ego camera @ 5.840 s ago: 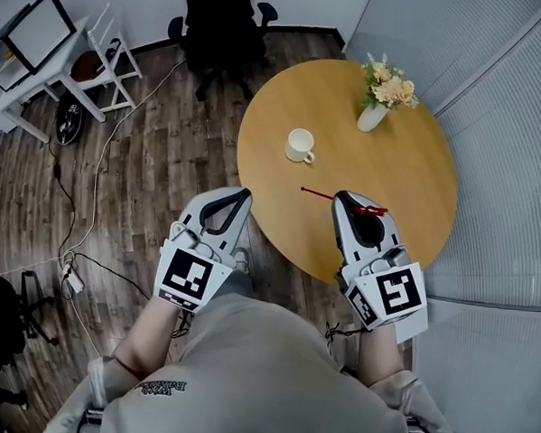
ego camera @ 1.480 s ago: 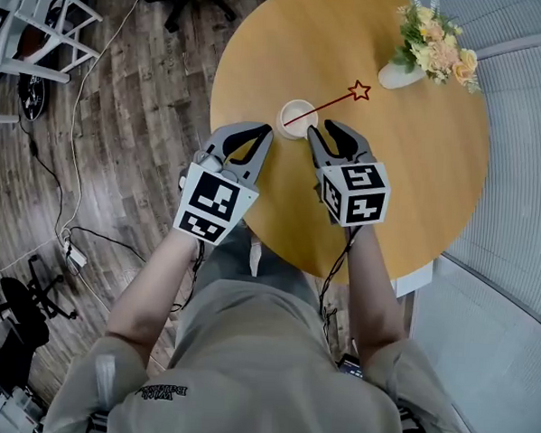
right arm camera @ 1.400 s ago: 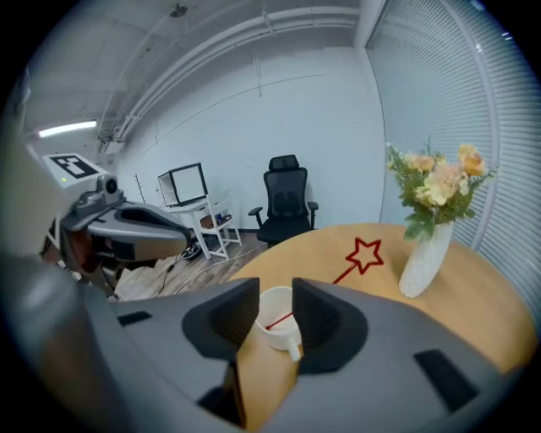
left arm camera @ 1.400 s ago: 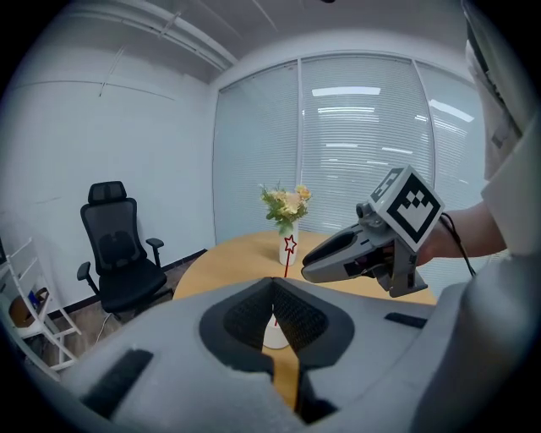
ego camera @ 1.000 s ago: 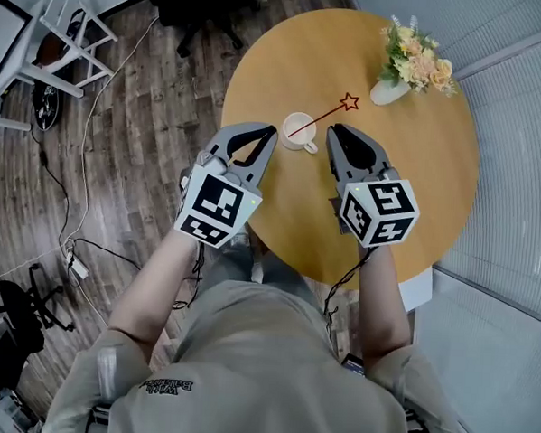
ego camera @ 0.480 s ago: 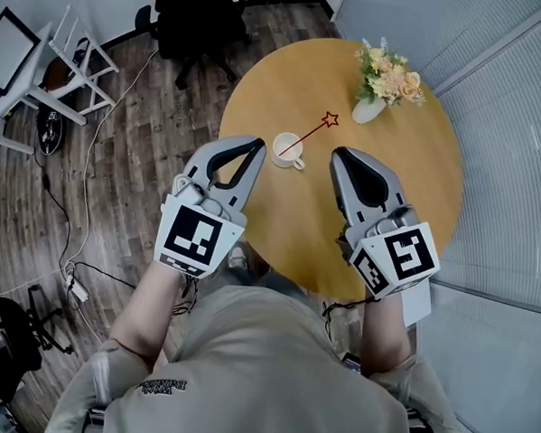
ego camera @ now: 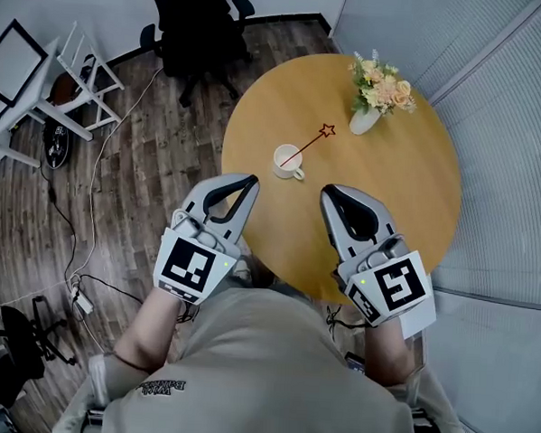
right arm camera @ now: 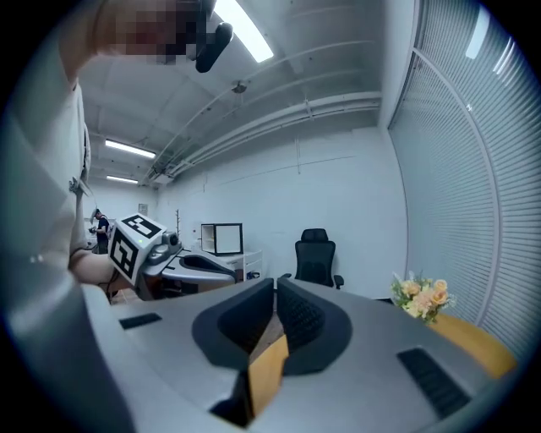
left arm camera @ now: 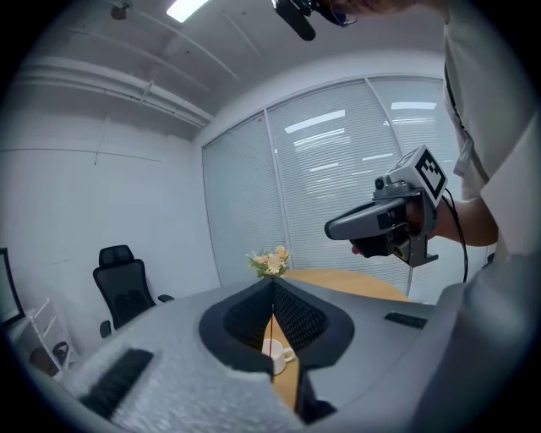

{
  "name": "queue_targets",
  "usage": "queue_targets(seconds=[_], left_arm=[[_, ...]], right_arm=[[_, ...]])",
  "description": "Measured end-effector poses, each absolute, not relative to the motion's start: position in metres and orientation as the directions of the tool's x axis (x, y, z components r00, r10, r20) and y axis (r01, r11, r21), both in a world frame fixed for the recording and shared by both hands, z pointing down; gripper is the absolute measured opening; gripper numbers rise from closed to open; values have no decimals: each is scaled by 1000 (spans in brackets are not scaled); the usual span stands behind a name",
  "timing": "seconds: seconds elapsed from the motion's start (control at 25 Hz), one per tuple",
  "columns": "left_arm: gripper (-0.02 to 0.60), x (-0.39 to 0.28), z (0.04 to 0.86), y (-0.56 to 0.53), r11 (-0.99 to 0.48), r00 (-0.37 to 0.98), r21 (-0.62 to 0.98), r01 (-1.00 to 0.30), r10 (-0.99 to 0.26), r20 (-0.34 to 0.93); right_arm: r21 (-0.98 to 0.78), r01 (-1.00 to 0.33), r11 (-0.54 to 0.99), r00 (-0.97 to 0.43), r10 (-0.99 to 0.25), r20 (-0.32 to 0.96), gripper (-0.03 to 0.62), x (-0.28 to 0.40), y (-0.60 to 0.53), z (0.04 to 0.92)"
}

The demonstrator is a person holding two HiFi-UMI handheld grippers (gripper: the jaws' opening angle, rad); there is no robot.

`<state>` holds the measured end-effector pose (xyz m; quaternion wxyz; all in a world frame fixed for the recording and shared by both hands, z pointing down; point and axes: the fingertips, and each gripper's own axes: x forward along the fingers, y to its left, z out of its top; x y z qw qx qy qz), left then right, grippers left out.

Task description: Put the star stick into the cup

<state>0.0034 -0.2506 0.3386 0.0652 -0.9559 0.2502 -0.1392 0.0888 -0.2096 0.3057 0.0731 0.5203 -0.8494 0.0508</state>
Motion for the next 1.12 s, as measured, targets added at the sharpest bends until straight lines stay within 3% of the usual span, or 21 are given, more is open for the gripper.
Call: queue_targets(seconds=[0.76,1.12], left_arm=[[21,-4,340,-241,-861,823,-214,-461,-506,259],[21,0,342,-247,-860,819,-231,-454,-505,273]], right_arm=[[37,-866,498,-483,-855,190,34,70,-198,306],[110,-882,459,-429,-877,216,34,94,-206,315]])
